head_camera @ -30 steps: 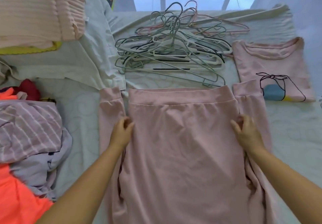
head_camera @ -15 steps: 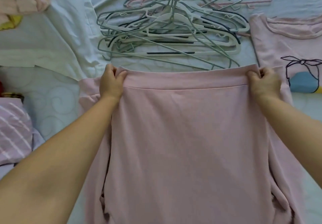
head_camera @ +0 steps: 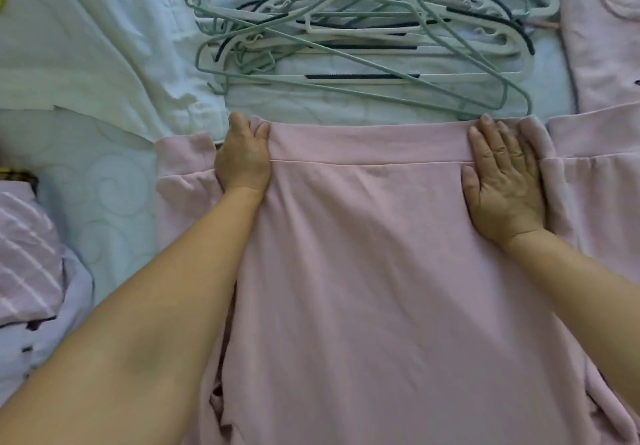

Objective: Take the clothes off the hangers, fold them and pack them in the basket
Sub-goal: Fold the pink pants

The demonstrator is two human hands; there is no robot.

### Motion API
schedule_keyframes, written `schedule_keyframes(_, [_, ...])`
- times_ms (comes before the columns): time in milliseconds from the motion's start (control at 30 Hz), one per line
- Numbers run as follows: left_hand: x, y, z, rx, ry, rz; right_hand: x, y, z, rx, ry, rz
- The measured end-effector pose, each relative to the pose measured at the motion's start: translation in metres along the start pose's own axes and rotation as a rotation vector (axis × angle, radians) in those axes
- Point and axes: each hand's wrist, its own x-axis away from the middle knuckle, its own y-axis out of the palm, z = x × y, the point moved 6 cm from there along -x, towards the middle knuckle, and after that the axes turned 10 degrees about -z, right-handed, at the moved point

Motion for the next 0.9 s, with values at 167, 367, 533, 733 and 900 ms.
schedule_keyframes(167, [0.046,-0.037,-0.016,0.548,0.182,-0.089,-0.001,-0.001,0.0,0.045,0.1,-0.245])
schedule_keyframes(367, [0.184,-0.063,-0.169,0.423,-0.318,0.134,0.023,-0.042,-0.083,-0.195,0.127,-0.13])
schedule_keyframes(533, [0.255,-0.043,-0.187,0.576,-0.521,-0.203,0.024,-0.028,-0.238,-0.515,-0.037,-0.18])
schedule_keyframes(733, [0.316,-0.011,-0.188,1.196,-0.642,-0.567,-0.037,0.001,-0.292,-0.358,0.289,-0.352])
schedule_keyframes(900, [0.326,-0.01,-0.183,1.718,-0.619,-0.641,-0.046,-0.004,-0.28,-0.537,0.34,-0.233])
